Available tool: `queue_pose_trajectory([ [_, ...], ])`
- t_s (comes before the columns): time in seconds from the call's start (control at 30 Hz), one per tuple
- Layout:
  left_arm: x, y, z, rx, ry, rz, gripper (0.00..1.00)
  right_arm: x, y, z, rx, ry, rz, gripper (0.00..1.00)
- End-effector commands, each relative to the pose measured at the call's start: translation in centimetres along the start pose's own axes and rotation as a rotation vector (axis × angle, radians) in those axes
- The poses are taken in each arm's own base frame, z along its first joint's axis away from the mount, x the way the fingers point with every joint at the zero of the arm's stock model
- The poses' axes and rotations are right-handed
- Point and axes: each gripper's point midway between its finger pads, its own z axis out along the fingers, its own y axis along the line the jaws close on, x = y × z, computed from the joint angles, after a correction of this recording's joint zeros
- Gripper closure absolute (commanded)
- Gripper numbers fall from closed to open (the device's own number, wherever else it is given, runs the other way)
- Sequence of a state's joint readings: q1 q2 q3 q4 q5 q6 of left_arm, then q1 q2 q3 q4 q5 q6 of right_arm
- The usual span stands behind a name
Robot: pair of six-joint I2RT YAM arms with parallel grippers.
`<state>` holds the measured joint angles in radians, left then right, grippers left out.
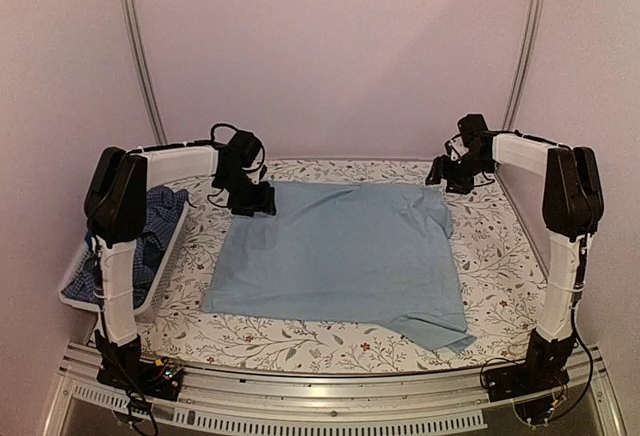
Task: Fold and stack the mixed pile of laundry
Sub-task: Flatten out the crumpled T-shirt at the center of the board.
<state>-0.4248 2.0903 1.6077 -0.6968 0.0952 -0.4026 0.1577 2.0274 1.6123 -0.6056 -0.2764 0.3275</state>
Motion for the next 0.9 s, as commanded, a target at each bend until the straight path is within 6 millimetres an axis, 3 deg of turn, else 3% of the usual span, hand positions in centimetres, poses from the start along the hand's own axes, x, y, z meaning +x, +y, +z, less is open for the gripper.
queue_pose_trajectory([
  [0.0, -5.6, 1.0, -0.2, -0.007, -0.103, 0.028, 0.34, -4.4, -2.4, 2.2, 0.146, -0.066, -0.053, 0.31],
  [0.03, -6.8, 1.6, 0.1, 0.007, -0.123, 0.013, 0.32, -5.4, -2.3, 2.4, 0.154, -0.076, -0.061, 0.28],
  [0.17, -10.7, 3.8, 1.1, 0.003, -0.164, -0.025, 0.23, -6.2, -3.2, 5.9, 0.171, -0.032, -0.076, 0.25],
  [0.3, -12.9, 6.0, 1.9, -0.004, -0.171, -0.077, 0.20, -4.9, -4.4, 9.3, 0.171, 0.036, -0.079, 0.25],
  [0.43, -13.9, 7.3, 1.8, 0.016, -0.192, -0.131, 0.19, -3.2, -4.8, 11.3, 0.144, 0.097, -0.075, 0.26],
  [0.47, -13.9, 7.5, 1.8, 0.017, -0.194, -0.139, 0.19, -2.8, -4.6, 11.8, 0.119, 0.110, -0.074, 0.29],
  [0.53, -14.1, 7.9, 1.5, 0.022, -0.198, -0.151, 0.19, -2.5, -2.8, 12.2, 0.012, 0.129, -0.095, 0.49],
  [0.63, -14.5, 7.8, 0.8, 0.047, -0.214, -0.162, 0.19, -3.7, -0.1, 10.6, -0.096, 0.094, -0.127, 0.89],
  [0.67, -14.4, 7.7, 0.7, 0.056, -0.215, -0.162, 0.19, -4.8, 1.6, 8.8, -0.138, 0.053, -0.154, 0.98],
  [0.73, -14.5, 7.8, 0.3, 0.065, -0.219, -0.168, 0.19, -5.9, 4.4, 6.0, -0.201, -0.008, -0.216, 1.00],
  [0.77, -14.5, 7.9, 0.0, 0.073, -0.222, -0.170, 0.19, -6.4, 6.3, 3.6, -0.228, -0.046, -0.260, 1.00],
  [0.87, -14.5, 8.3, -0.6, 0.071, -0.235, -0.173, 0.19, -5.3, 10.1, -0.7, -0.298, -0.083, -0.333, 1.00],
])
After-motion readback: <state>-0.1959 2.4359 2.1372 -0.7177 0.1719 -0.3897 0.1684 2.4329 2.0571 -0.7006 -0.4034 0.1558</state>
